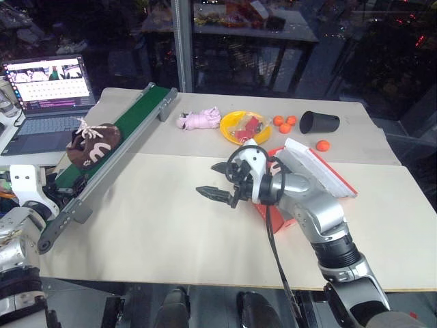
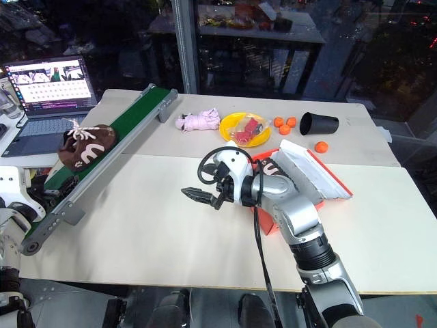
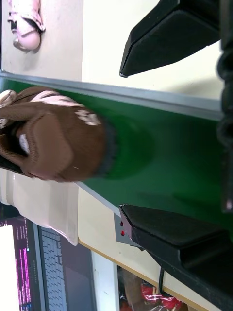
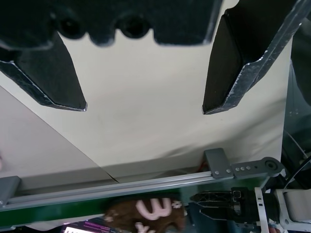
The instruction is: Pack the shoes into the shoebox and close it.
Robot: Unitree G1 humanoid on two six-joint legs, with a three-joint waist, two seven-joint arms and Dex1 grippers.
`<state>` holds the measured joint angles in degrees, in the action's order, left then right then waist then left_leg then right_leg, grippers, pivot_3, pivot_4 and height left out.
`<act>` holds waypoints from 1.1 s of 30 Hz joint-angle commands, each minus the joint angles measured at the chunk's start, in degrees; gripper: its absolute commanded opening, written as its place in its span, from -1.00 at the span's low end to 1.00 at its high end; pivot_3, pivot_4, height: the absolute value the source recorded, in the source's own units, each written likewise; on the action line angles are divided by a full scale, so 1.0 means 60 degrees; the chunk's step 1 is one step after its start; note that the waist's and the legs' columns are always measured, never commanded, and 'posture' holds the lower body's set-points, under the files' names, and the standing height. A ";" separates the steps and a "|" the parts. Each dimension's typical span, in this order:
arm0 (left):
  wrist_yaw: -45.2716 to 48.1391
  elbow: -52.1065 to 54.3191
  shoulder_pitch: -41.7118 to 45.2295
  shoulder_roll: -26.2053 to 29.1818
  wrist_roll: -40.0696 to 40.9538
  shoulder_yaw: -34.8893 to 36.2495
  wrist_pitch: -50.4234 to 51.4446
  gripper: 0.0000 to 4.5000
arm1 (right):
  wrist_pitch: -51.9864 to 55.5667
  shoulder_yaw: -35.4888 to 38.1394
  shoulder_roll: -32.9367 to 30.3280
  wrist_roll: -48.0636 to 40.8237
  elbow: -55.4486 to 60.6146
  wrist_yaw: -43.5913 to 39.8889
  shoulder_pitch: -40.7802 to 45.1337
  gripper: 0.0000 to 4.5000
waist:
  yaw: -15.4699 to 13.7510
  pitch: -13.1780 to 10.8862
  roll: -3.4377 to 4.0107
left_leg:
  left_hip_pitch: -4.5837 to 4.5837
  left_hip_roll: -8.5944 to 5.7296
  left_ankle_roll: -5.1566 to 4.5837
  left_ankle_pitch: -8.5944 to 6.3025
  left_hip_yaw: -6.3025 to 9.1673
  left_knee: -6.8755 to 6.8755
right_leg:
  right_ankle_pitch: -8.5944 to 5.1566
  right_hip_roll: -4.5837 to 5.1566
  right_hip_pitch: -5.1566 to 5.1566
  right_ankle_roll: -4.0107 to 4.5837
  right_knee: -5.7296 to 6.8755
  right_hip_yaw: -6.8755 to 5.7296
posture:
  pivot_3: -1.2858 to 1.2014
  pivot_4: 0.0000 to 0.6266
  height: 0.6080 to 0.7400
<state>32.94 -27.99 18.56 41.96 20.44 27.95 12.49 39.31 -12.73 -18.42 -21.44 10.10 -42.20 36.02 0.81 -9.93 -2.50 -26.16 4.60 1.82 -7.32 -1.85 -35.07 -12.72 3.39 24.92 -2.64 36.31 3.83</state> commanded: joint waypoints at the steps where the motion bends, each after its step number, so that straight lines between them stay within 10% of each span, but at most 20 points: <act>1: 0.0088 -0.0362 0.0283 0.0294 -0.0095 0.0037 -0.0359 1.00 | -0.0044 0.0262 -0.0095 -0.0039 0.0350 0.0090 0.0086 0.99 | 0.0002 0.0000 0.0000 | 0.0000 0.0000 0.0000 0.0000 0.0000 0.0000 | 0.0000 0.0000 0.0000 0.0000 0.0000 0.0000 | 0.03 -0.52 0.94; 12: 0.0314 -0.2544 0.1037 0.0504 -0.0438 -0.0200 -0.0866 1.00 | 0.0085 0.0399 -0.0406 -0.0011 0.0667 0.0498 -0.0101 0.99 | -0.0032 0.0001 -0.0001 | -0.0001 0.0000 -0.0001 0.0001 -0.0001 -0.0002 | -0.0001 -0.0001 0.0005 0.0001 0.0015 0.0000 | 0.03 -0.52 0.94; 17: 0.0987 -0.1666 0.0964 -0.0030 -0.0046 -0.0480 -0.0542 0.28 | 0.0163 0.0442 -0.0525 -0.0040 0.0748 0.0650 -0.0044 1.00 | -0.0130 0.0001 0.0000 | -0.0001 -0.0002 0.0008 0.0002 -0.0004 -0.0010 | -0.0011 0.0004 0.0008 0.0005 0.0054 0.0000 | 0.03 -0.52 0.94; 20: 0.0928 0.0091 0.1106 -0.0447 0.0564 -0.0594 0.0488 0.26 | 0.0310 0.0640 -0.0429 -0.0240 0.0768 0.0753 0.0065 1.00 | -0.0237 0.0001 -0.0001 | -0.0001 -0.0002 0.0009 0.0005 -0.0004 -0.0015 | -0.0015 0.0004 0.0010 0.0006 0.0069 -0.0001 | 0.03 -0.52 0.94; 33: -0.0637 0.5042 0.3939 -0.3824 0.2540 -0.2837 0.3908 0.26 | 0.2968 0.5956 0.2103 -0.5382 -0.0787 0.4707 0.1895 1.00 | -0.0129 -0.0006 -0.0034 | -0.0030 -0.0004 -0.0049 0.0049 0.0014 -0.0039 | -0.0011 -0.0005 0.0009 -0.0007 0.0082 0.0001 | 0.03 -0.52 0.94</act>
<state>28.79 -0.98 40.22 20.19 33.69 13.05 34.36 55.77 21.74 -5.61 -50.08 4.11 -15.83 45.83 0.03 -9.96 -2.70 -26.35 4.55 1.53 -7.02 -1.75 -35.31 -12.79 3.36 24.97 -2.69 36.80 3.84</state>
